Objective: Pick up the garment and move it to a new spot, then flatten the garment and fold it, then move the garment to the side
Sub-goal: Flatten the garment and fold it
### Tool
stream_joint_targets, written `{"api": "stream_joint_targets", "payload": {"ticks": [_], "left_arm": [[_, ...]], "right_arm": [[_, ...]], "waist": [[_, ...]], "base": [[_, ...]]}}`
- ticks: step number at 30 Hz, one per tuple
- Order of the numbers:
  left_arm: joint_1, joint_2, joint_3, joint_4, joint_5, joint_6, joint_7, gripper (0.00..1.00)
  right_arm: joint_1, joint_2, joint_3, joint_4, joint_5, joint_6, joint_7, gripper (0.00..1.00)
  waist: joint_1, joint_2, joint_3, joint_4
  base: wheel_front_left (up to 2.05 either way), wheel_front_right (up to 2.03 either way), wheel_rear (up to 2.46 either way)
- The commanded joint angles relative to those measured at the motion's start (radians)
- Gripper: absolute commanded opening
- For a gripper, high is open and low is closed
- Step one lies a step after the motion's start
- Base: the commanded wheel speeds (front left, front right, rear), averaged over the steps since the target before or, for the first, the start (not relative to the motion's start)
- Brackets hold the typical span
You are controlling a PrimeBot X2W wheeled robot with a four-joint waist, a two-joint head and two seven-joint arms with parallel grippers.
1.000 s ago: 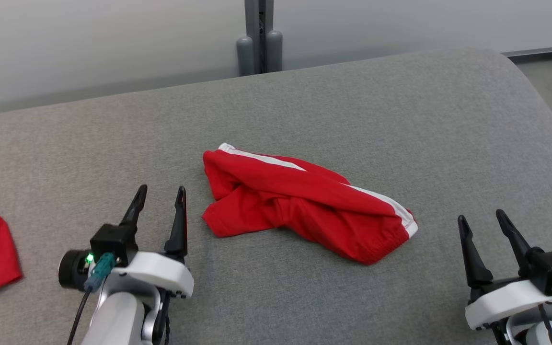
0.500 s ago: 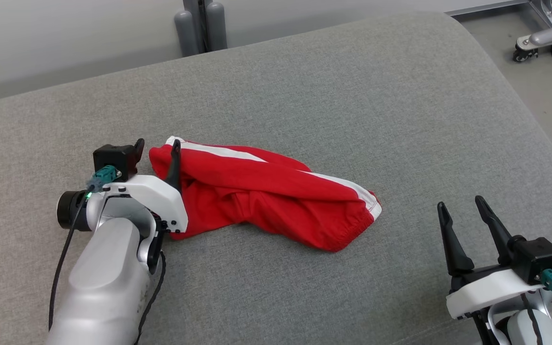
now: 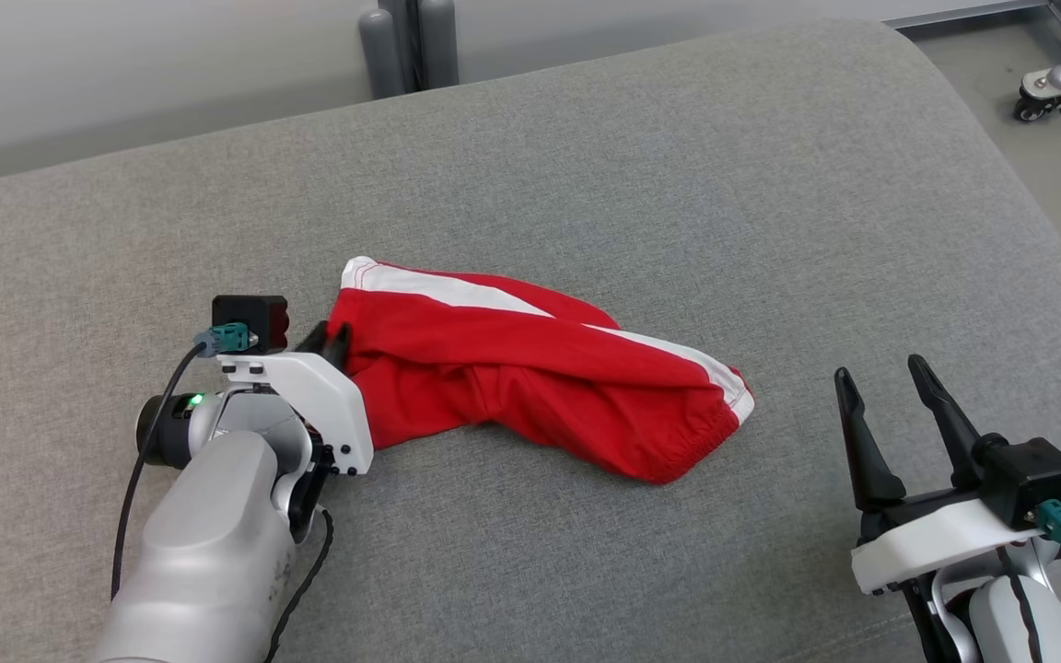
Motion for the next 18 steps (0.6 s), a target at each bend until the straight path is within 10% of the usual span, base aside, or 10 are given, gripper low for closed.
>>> {"api": "stream_joint_targets", "payload": {"ticks": [1,18], "left_arm": [[-0.017,0.004,-0.016,0.006,-0.014,-0.005,-0.008,0.00],[0.029,0.005,-0.085,0.021,-0.102,0.007,-0.164,0.00]], "right_arm": [[-0.012,-0.002,0.003,-0.006,0.006,0.000,0.000,1.00],[0.014,-0.017,-0.021,-0.003,0.006,0.000,0.000,1.00]], "waist": [[0.0000,0.0000,0.001,0.003],[0.0000,0.0000,-0.052,0.076]], "base": [[0.00,0.00,0.00],[0.00,0.00,0.00]]}}
